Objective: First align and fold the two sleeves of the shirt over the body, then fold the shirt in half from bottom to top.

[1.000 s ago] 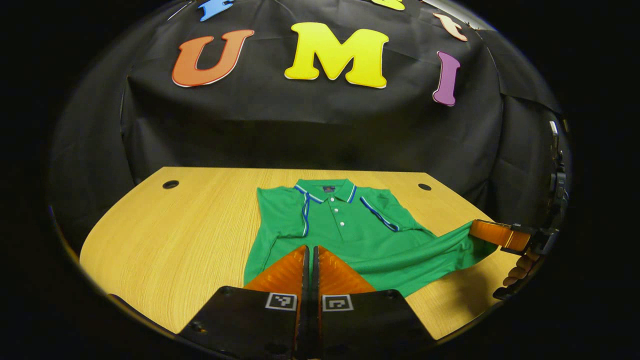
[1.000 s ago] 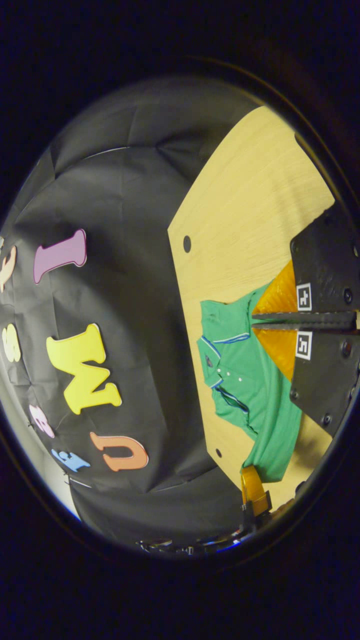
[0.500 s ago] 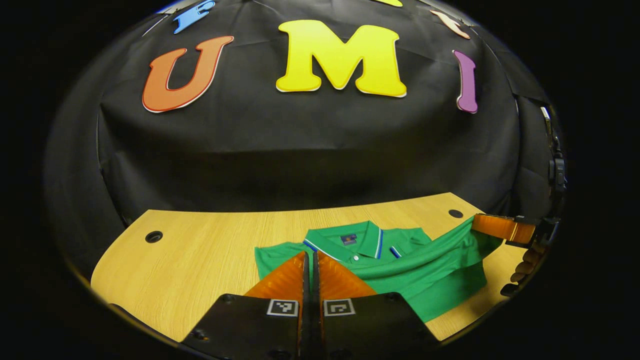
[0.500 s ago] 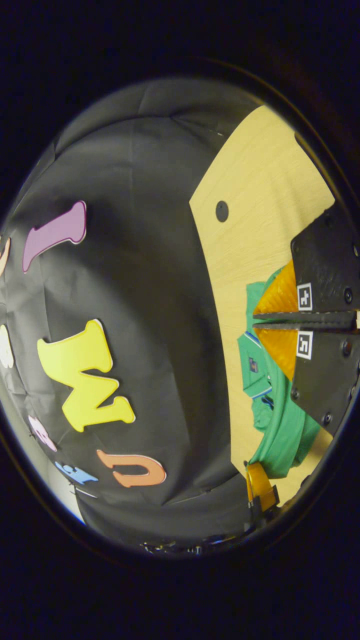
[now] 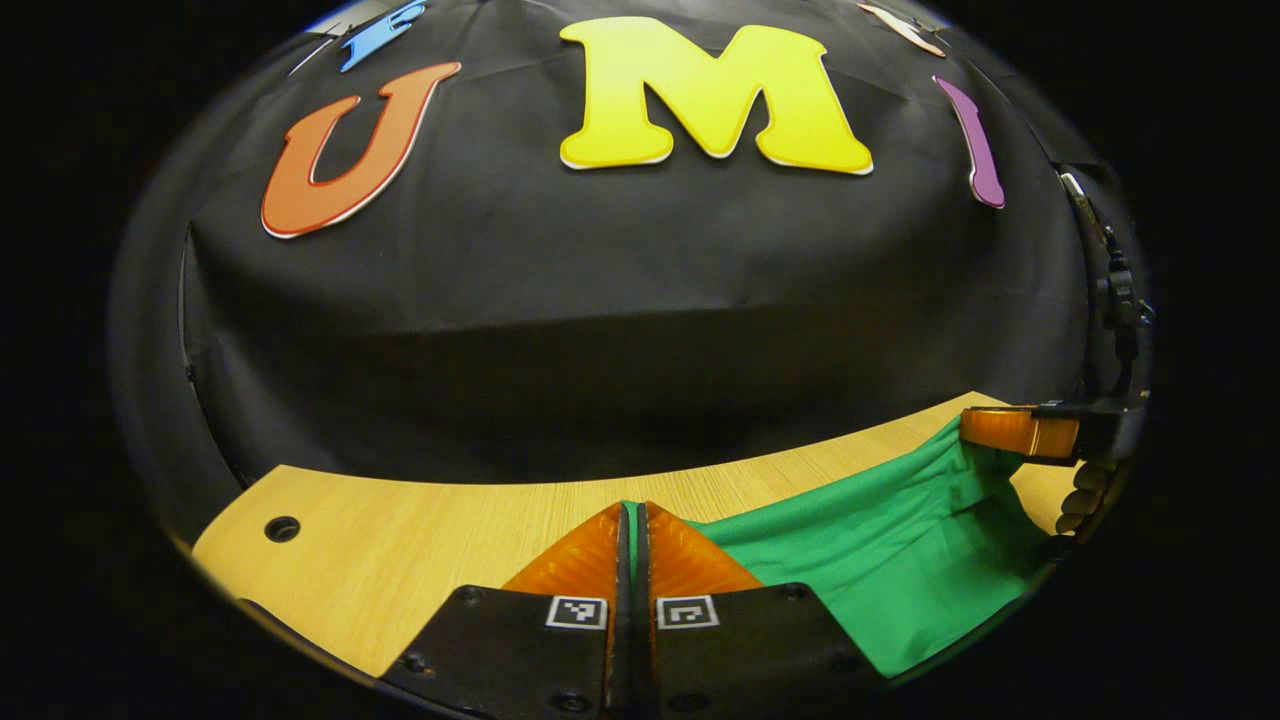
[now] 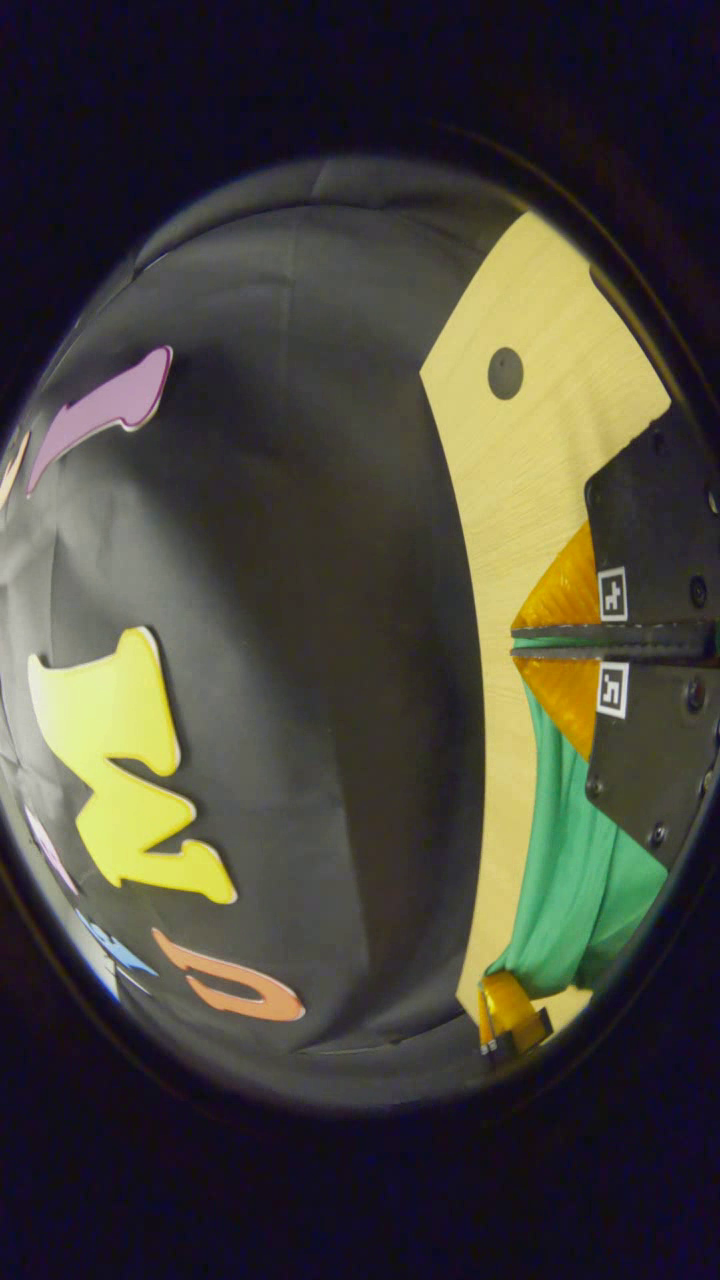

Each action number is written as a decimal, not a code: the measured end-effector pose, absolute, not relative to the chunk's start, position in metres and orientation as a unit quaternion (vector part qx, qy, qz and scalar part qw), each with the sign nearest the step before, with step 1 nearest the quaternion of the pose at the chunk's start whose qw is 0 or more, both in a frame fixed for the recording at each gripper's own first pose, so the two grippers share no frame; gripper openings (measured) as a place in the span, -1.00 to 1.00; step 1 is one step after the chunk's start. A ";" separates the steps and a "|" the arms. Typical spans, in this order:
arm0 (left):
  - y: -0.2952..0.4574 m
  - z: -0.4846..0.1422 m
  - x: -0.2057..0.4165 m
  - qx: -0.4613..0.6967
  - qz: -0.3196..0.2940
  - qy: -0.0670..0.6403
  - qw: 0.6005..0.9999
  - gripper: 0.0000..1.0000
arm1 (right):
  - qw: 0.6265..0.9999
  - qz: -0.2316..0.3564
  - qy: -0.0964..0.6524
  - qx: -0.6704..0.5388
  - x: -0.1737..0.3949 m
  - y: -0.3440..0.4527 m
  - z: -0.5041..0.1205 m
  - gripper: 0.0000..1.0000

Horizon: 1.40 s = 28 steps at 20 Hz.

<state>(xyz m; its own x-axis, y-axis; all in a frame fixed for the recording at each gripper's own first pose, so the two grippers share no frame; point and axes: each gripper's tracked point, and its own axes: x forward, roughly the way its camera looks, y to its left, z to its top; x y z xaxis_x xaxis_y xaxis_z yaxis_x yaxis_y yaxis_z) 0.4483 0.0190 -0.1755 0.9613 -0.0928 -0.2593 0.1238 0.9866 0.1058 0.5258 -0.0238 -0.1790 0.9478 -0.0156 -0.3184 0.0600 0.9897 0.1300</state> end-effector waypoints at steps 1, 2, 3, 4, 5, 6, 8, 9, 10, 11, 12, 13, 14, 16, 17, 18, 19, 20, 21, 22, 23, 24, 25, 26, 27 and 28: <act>0.020 -0.183 0.449 0.063 -0.050 0.133 0.988 -0.89 | 0.986 -0.021 0.159 0.050 0.529 -0.024 -0.186 -1.00; 0.020 -0.187 0.450 0.059 -0.048 0.136 0.988 -0.89 | 0.986 -0.021 0.161 0.043 0.530 -0.022 -0.190 -1.00; 0.018 -0.189 0.449 0.054 -0.049 0.137 0.988 -0.89 | 0.985 -0.020 0.166 0.044 0.527 -0.021 -0.196 -1.00; 0.019 -0.188 0.450 0.049 -0.047 0.135 0.989 -0.89 | 0.984 -0.021 0.173 0.044 0.527 -0.020 -0.200 -0.99; 0.019 -0.188 0.450 0.042 -0.048 0.132 0.989 -0.89 | 0.983 -0.024 0.177 0.044 0.527 -0.023 -0.205 -0.99; 0.018 -0.188 0.450 0.030 -0.051 0.128 0.990 -0.89 | 0.982 -0.025 0.181 0.046 0.527 -0.023 -0.207 -1.00; 0.020 -0.187 0.452 -0.006 -0.049 0.113 0.992 -0.67 | 0.981 -0.026 0.185 0.050 0.529 -0.023 -0.213 -0.49; 0.021 -0.186 0.449 -0.016 -0.050 0.109 0.993 -0.11 | 0.981 -0.026 0.185 0.054 0.525 -0.024 -0.211 -0.01; 0.023 -0.186 0.446 -0.023 -0.049 0.105 0.993 0.44 | 0.981 -0.025 0.183 0.057 0.529 -0.023 -0.211 0.47; 0.027 -0.184 0.446 -0.028 -0.044 0.099 0.994 1.00 | 0.982 -0.025 0.180 0.057 0.526 -0.024 -0.210 0.95; 0.029 -0.184 0.447 -0.033 -0.041 0.095 0.994 1.00 | 0.982 -0.023 0.177 0.055 0.525 -0.024 -0.209 0.94; 0.029 -0.184 0.446 -0.036 -0.042 0.093 0.994 1.00 | 0.983 -0.018 0.173 0.052 0.525 -0.021 -0.207 0.94; 0.029 -0.182 0.446 -0.041 -0.042 0.089 0.994 1.00 | 0.985 -0.010 0.167 0.051 0.525 -0.018 -0.205 0.94; 0.030 -0.181 0.444 -0.050 -0.043 0.083 0.994 1.00 | 0.985 -0.002 0.164 0.058 0.524 -0.017 -0.203 0.93; 0.030 -0.181 0.444 -0.051 -0.044 0.082 0.994 1.00 | 0.985 -0.006 0.160 0.066 0.524 -0.020 -0.203 0.93; 0.029 -0.180 0.443 -0.049 -0.048 0.078 0.995 1.00 | 0.985 -0.008 0.157 0.068 0.524 -0.021 -0.202 0.94; 0.030 -0.179 0.443 -0.045 -0.045 0.075 0.995 1.00 | 0.986 -0.006 0.153 0.066 0.524 -0.020 -0.201 0.93; 0.033 -0.177 0.442 -0.040 -0.038 0.070 0.996 1.00 | 0.987 -0.005 0.150 0.063 0.523 -0.019 -0.200 0.92; 0.034 -0.173 0.441 -0.035 -0.034 0.057 0.997 1.00 | 0.987 -0.008 0.147 0.064 0.523 -0.021 -0.199 0.92; 0.034 -0.171 0.440 -0.029 -0.029 0.050 0.998 1.00 | 0.987 -0.009 0.142 0.069 0.522 -0.022 -0.198 0.92; 0.033 -0.168 0.439 -0.024 -0.029 0.040 0.999 1.00 | 0.988 -0.011 0.137 0.076 0.522 -0.024 -0.196 0.92; 0.033 -0.165 0.436 -0.021 -0.027 0.030 0.999 1.00 | 0.988 -0.009 0.130 0.081 0.521 -0.025 -0.194 0.92; 0.033 -0.159 0.432 -0.019 -0.029 0.016 0.999 1.00 | 0.989 -0.009 0.121 0.082 0.520 -0.024 -0.191 0.92; 0.034 -0.155 0.429 -0.021 -0.028 0.007 0.999 1.00 | 0.990 -0.004 0.119 0.074 0.521 -0.022 -0.191 0.92; 0.039 -0.155 0.425 -0.025 -0.018 0.007 0.999 1.00 | 0.991 0.019 0.112 0.066 0.518 -0.015 -0.189 0.83; 0.046 -0.156 0.420 -0.027 -0.001 0.013 1.000 1.00 | 0.993 0.025 0.106 0.055 0.514 -0.012 -0.185 0.92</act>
